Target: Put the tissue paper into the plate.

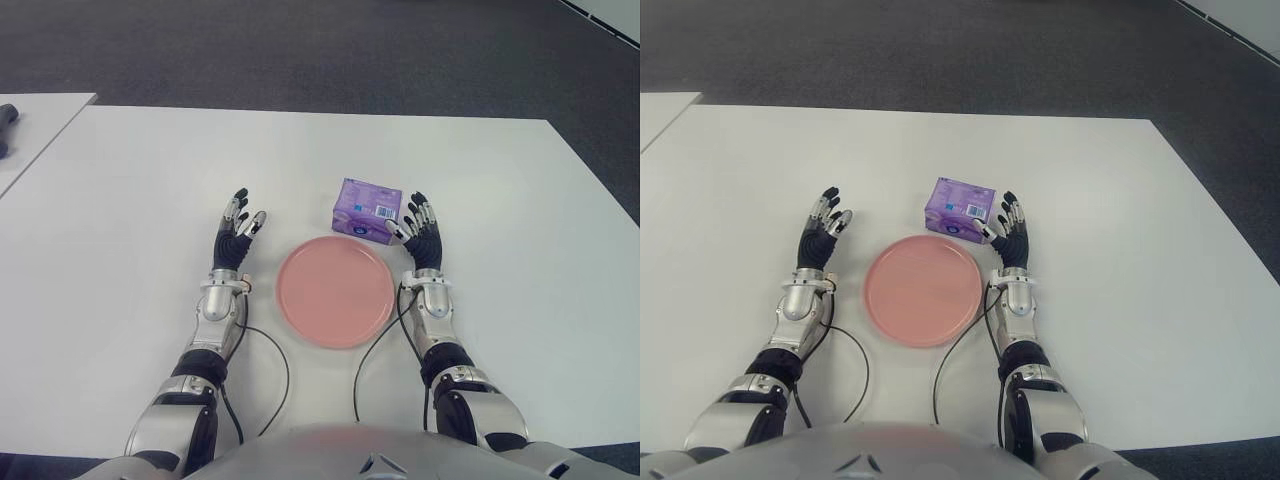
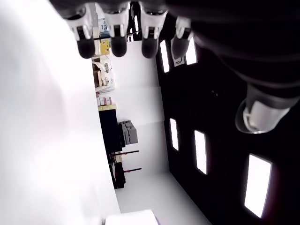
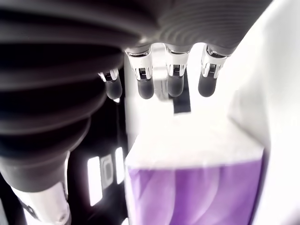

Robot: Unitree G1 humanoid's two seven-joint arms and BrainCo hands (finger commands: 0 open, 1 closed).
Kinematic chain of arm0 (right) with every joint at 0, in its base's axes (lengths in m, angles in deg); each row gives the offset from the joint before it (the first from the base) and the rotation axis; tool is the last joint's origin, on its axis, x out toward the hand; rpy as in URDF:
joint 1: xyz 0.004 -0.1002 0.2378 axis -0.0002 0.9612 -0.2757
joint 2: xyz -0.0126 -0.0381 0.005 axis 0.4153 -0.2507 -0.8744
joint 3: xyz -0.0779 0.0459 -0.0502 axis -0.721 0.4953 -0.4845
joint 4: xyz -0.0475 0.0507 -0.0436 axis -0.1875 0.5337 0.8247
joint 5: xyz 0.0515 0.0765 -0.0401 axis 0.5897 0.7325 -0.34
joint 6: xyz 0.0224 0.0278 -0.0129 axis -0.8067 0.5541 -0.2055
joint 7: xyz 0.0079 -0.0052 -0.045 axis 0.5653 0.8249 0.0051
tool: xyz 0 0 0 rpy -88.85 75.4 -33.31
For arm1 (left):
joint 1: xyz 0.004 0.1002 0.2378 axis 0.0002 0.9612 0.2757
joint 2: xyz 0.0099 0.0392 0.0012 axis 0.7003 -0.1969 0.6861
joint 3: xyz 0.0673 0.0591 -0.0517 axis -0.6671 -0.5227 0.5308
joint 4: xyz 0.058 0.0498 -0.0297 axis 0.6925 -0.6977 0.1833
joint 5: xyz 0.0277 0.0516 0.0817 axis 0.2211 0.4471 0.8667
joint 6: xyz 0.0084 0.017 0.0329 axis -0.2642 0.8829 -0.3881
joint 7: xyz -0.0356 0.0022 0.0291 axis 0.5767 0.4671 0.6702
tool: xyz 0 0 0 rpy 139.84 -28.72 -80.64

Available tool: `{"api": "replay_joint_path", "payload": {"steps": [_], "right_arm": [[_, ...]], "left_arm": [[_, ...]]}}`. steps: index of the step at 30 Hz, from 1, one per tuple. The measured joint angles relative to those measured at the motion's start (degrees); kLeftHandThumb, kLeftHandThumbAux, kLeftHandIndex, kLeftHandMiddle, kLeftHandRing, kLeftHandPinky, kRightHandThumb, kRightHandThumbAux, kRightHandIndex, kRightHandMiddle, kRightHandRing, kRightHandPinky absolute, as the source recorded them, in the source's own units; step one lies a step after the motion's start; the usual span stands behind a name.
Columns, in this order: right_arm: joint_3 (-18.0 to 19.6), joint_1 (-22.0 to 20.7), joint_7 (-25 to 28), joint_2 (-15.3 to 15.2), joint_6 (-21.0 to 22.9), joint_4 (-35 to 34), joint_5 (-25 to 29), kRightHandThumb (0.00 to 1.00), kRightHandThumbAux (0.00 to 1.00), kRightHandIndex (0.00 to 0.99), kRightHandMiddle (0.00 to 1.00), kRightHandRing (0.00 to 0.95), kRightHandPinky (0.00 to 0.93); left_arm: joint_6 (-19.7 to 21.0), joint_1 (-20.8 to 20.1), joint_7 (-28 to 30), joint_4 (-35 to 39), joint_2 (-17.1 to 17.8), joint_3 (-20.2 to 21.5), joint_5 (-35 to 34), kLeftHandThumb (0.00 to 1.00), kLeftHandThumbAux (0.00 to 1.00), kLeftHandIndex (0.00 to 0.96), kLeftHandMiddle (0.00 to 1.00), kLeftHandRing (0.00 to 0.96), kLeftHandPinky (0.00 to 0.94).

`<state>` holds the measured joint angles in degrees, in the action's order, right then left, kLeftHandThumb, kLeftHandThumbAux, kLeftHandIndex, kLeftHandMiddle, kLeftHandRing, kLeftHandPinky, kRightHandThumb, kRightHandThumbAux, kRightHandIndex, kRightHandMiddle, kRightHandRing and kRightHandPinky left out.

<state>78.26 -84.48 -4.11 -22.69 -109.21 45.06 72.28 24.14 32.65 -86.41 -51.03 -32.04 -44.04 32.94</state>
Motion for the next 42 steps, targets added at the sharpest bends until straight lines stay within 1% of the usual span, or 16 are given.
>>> {"api": "replay_joint_path", "payload": {"steps": [3, 6, 10, 13, 17, 19, 21, 25, 28, 36, 42], "right_arm": [[0.14, 1.01, -7.14, -0.14, 4.33, -3.79, -3.84, 0.129, 0.682, 0.003, 0.0, 0.0, 0.009], [0.48, 2.31, -13.15, -0.03, 10.53, -10.7, -7.45, 0.16, 0.669, 0.002, 0.0, 0.0, 0.007], [0.68, 3.27, -15.35, 0.41, 15.45, -20.2, -9.85, 0.191, 0.638, 0.002, 0.0, 0.0, 0.001], [0.67, 3.52, -16.95, 0.78, 18.02, -27.27, -12.39, 0.206, 0.63, 0.004, 0.0, 0.0, 0.0], [0.24, 3.11, -22.55, 1.19, 20.35, -36.54, -19.33, 0.222, 0.618, 0.011, 0.0, 0.0, 0.0], [-0.17, 1.48, -25.52, 1.03, 21.45, -39.77, -22.39, 0.233, 0.61, 0.014, 0.0, 0.0, 0.0], [-0.38, -1.15, -26.99, 0.33, 21.59, -41.19, -23.54, 0.237, 0.608, 0.015, 0.0, 0.0, 0.0], [-0.65, -4.95, -27.13, -0.99, 22.52, -42.32, -23.62, 0.258, 0.593, 0.019, 0.0, 0.0, 0.0], [-1.15, -7.15, -26.32, -1.48, 22.61, -42.41, -22.64, 0.277, 0.583, 0.022, 0.0, 0.0, 0.0], [-2.59, -10.49, -23.58, -1.97, 22.58, -42.14, -20.71, 0.31, 0.572, 0.03, 0.0, 0.0, 0.0], [-4.25, -13.06, -20.93, -3.93, 22.53, -41.62, -20.74, 0.306, 0.578, 0.029, 0.0, 0.0, 0.0]], "left_arm": [[0.1, 0.11, -0.01, 0.28, 0.0, -0.23, 0.0, 0.0, 0.42, 0.0, 0.0, 0.0, 0.0], [0.09, 0.1, -0.09, 0.31, 0.01, -0.35, -0.01, 0.0, 0.419, 0.0, 0.0, 0.0, 0.0], [0.05, 0.07, -0.09, 0.3, 0.02, -0.42, -0.07, 0.0, 0.42, 0.0, 0.0, 0.0, 0.0], [-0.02, -0.09, -0.09, 0.29, -0.08, -0.62, -0.05, 0.0, 0.422, 0.0, 0.0, 0.0, 0.0], [-0.02, -0.25, -0.11, -0.38, -0.08, -0.68, -0.04, 0.0, 0.423, 0.0, 0.0, 0.0, 0.0], [-0.01, -0.58, -0.34, -1.0, -0.05, -0.66, -0.02, 0.0, 0.425, 0.0, 0.0, 0.0, 0.0], [-0.01, -0.83, -0.37, -1.43, -0.01, -0.65, -0.01, 0.0, 0.426, 0.0, 0.0, 0.0, 0.0], [-0.04, -1.12, -0.38, -1.83, 0.0, -0.68, -0.01, 0.0, 0.425, 0.0, 0.0, 0.0, 0.0], [-0.05, -1.26, -0.38, -1.93, -0.02, -0.72, -0.01, 0.0, 0.428, 0.0, 0.0, 0.0, 0.0], [-0.12, -1.4, -0.85, -2.01, -0.1, -0.75, 0.05, 0.0, 0.431, 0.0, 0.0, 0.0, 0.0], [-0.12, -1.4, -1.31, -2.08, -0.1, -0.89, 0.62, 0.0, 0.427, 0.0, 0.0, 0.0, 0.0]]}}
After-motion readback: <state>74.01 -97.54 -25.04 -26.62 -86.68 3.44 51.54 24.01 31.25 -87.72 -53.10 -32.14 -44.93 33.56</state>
